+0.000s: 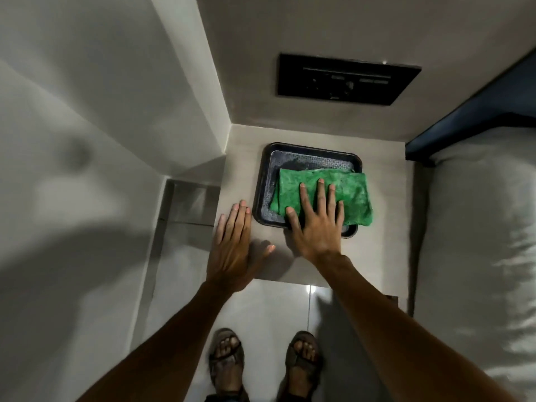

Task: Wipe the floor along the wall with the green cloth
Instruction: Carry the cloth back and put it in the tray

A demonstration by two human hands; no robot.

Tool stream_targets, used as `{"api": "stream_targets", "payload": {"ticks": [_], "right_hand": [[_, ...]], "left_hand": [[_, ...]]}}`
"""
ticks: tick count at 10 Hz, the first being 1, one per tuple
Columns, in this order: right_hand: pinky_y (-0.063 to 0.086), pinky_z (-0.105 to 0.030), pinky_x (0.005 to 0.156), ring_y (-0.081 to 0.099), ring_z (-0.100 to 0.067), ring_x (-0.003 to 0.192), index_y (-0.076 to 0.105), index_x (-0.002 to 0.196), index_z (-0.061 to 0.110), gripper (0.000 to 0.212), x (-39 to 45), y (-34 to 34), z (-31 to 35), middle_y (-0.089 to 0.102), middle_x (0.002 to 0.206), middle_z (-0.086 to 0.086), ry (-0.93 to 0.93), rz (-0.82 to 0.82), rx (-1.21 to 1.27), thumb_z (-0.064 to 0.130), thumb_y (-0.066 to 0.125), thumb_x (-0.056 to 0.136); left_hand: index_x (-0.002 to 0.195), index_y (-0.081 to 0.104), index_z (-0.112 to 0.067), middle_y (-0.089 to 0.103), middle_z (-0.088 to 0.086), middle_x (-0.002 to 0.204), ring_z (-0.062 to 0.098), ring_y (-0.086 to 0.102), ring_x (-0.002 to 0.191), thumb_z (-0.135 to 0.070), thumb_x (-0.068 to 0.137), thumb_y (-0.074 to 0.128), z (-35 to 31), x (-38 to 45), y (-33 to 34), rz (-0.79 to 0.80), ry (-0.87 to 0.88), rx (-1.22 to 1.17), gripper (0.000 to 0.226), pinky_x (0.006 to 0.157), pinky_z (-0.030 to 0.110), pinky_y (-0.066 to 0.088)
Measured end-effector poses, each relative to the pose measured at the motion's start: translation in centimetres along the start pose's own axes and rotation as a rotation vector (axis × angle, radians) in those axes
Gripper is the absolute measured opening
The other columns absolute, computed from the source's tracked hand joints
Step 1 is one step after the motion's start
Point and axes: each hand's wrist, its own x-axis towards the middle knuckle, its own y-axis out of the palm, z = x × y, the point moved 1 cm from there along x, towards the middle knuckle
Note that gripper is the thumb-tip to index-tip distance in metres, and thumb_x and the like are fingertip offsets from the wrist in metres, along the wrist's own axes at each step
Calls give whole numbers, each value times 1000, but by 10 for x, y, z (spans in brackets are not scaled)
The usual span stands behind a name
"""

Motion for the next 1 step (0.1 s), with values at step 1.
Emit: {"api": "stream_targets", "payload": {"ticks": [1], "right_hand": [[-4,-59,139,-13,-31,173,16,176,36,76,-2,-17,6,-4,188,-7,39,15,100,68,16,107]], "left_hand": [[175,12,-1,6,18,188,30,5,176,-74,109,36,5,-4,-11,43,9,-112,102,143,52,7]]}}
